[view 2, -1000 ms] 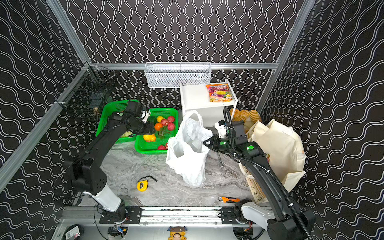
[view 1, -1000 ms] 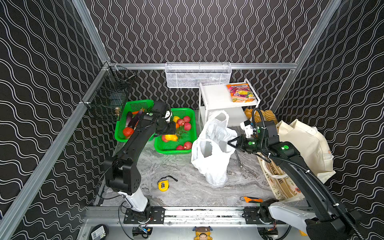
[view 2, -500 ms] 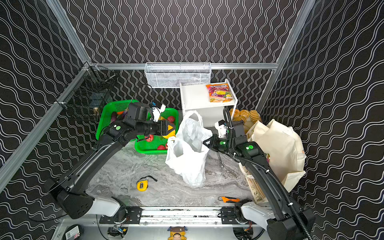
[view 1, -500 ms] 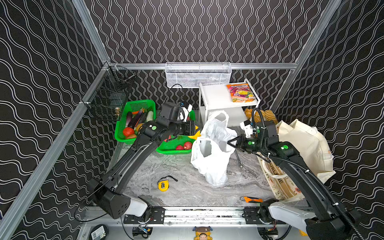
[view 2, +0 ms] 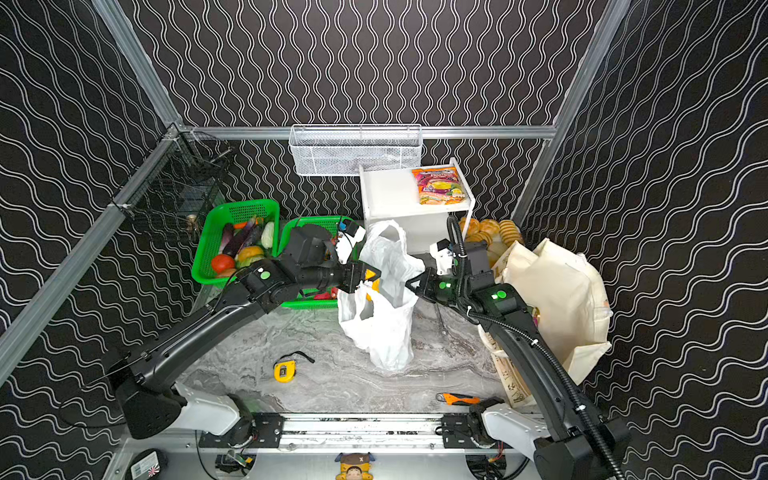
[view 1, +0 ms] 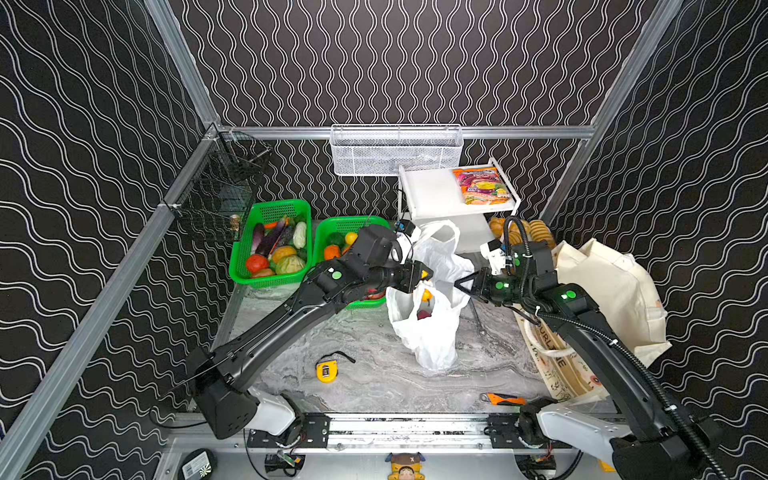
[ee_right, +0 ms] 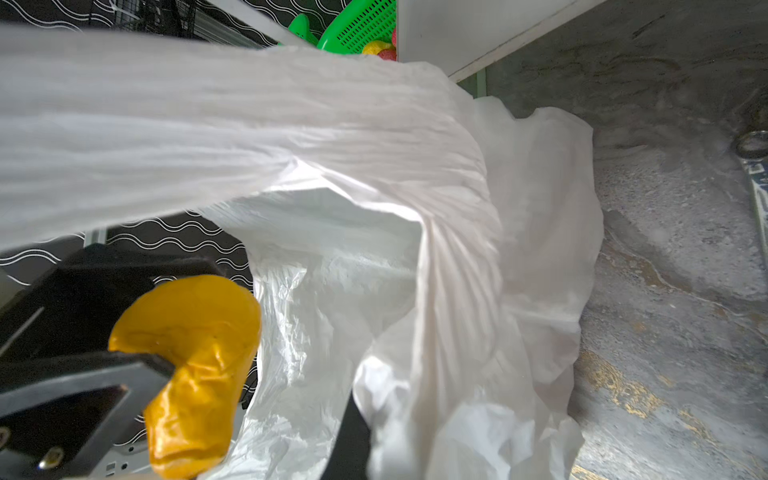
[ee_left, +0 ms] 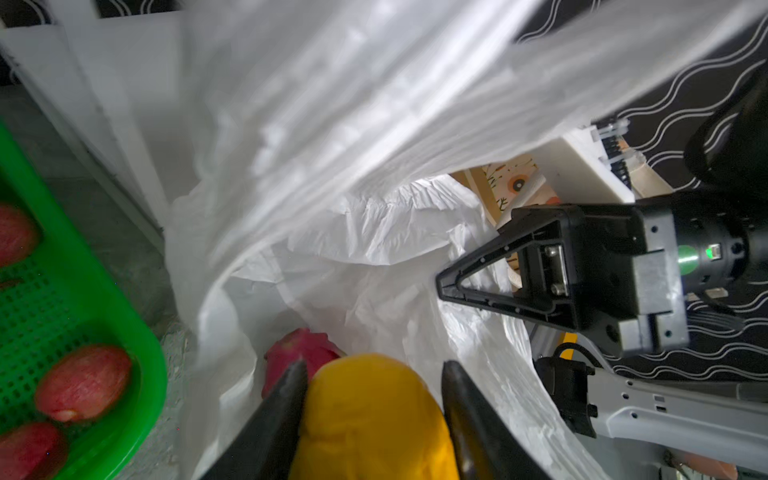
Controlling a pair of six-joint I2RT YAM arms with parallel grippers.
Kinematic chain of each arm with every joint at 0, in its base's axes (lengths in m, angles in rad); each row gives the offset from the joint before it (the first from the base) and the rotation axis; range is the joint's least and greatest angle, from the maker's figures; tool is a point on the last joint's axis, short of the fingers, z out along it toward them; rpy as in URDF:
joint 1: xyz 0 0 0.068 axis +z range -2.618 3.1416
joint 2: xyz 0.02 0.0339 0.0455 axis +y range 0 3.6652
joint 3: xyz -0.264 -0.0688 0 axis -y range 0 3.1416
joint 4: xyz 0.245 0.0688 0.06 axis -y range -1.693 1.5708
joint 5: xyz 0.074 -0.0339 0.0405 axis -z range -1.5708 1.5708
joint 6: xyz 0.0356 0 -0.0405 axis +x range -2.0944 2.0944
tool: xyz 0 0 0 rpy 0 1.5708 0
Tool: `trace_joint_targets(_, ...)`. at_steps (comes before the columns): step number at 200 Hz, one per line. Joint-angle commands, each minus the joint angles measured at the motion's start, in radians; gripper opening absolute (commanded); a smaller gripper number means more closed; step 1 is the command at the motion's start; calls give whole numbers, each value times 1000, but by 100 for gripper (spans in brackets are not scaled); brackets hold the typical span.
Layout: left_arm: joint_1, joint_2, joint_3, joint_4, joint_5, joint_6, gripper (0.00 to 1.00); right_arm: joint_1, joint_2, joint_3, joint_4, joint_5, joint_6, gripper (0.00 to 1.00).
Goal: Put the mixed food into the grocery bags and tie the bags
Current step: 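Lower the pear into the bag and open the left gripper, then move the left gripper back over the green fruit basket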
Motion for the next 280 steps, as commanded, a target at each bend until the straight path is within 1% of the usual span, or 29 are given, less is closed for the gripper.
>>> trace_joint_targets(1,-17,28,25,53,-9,72,59,0,-5,-1,34,1,2,0)
trace_joint_targets(15,-19,37,41,48,-14,97,71,-1,-6,-3,35,3,3,0)
trace_joint_targets(21,-21,36,46,47,-20,111,75,0,-8,-5,34,5,3,0)
trace_joint_targets(60,-21,-24,39,39,-64,185,84,-1,-10,-11,38,14,2,0)
trace_joint_targets(66,-20,-40,35,31,-79,195,86,-1,-10,-13,39,19,4,0)
trace_joint_targets(77,-21,-85,20,7,-154,200,86,-1,-11,-14,41,24,5,0)
trace_joint_targets(97,-16,-197,-81,40,-322,203,86,-1,-14,-16,40,35,7,0)
trace_joint_targets(111,4,-231,-100,-1,-362,229,87,-1,-14,-18,40,41,9,0)
trace_joint_targets(123,25,-239,-92,-69,-422,216,87,-1,-14,-17,41,44,10,0)
trace_joint_targets(132,52,-248,-95,-100,-446,199,87,-1,-13,-16,42,44,10,0)
trace_joint_targets(143,102,-263,-115,-110,-441,172,87,-1,-12,-15,40,44,11,0)
trace_joint_targets(154,170,-282,-141,-105,-408,135,87,-1,-14,-17,44,46,14,0)
trace_joint_targets(178,297,-293,-200,-64,-274,93,87,-1,-13,-18,48,51,21,0)
trace_joint_targets(189,326,-269,-189,-78,-205,108,88,0,-13,-17,44,51,22,0)
trace_joint_targets(199,327,-244,-166,-110,-218,114,88,-1,-14,-16,39,54,21,0)
trace_joint_targets(216,344,-209,-141,-160,-304,96,89,-1,-19,-14,35,58,18,0)
trace_joint_targets(230,408,-156,-126,-186,-284,86,91,-1,-23,-17,41,55,20,0)
trace_joint_targets(250,521,-45,-92,-201,-182,65,88,-1,-23,-20,46,44,19,0)
trace_joint_targets(268,564,67,-65,-177,-148,80,84,0,-29,-14,48,25,7,0)
trace_joint_targets(280,587,156,-12,-207,-142,90,79,-1,-35,-19,60,17,7,0)
